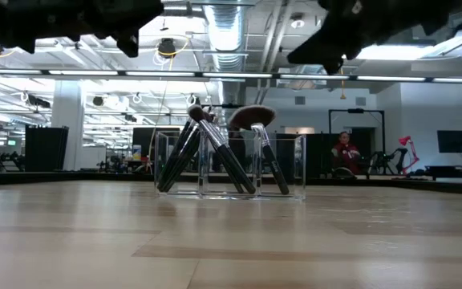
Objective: Put items in baskets/containers
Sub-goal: Return to Home Position
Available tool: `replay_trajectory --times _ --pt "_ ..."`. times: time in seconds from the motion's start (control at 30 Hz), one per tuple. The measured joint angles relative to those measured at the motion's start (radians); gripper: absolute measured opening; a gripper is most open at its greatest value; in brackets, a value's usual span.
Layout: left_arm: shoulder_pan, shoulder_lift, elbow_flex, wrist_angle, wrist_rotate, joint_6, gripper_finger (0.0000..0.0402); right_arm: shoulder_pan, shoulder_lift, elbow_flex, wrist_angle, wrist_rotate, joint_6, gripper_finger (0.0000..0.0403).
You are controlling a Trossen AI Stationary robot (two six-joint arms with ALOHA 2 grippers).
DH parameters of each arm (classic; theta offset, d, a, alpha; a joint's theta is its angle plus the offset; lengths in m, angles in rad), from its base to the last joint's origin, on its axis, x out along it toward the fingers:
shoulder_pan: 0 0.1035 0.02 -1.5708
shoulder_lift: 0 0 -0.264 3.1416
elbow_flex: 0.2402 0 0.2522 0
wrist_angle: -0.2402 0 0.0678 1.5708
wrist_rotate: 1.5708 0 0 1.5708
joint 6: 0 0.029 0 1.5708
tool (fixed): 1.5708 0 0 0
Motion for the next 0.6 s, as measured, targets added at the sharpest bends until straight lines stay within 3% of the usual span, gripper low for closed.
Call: replay_trajectory --times 0.27,0.6 --pt "0.005 -0.070 -0.077 0.001 0.000 0.003 0.0049 -0.026 -0.121 -0.147 0.114 -0.009 0.006 0.0001" --pt "0.038 -0.226 -0.195 0.011 0.000 0.000 0.0049 -0.021 -0.182 -0.269 0.200 -0.014 0.049 0.0001"
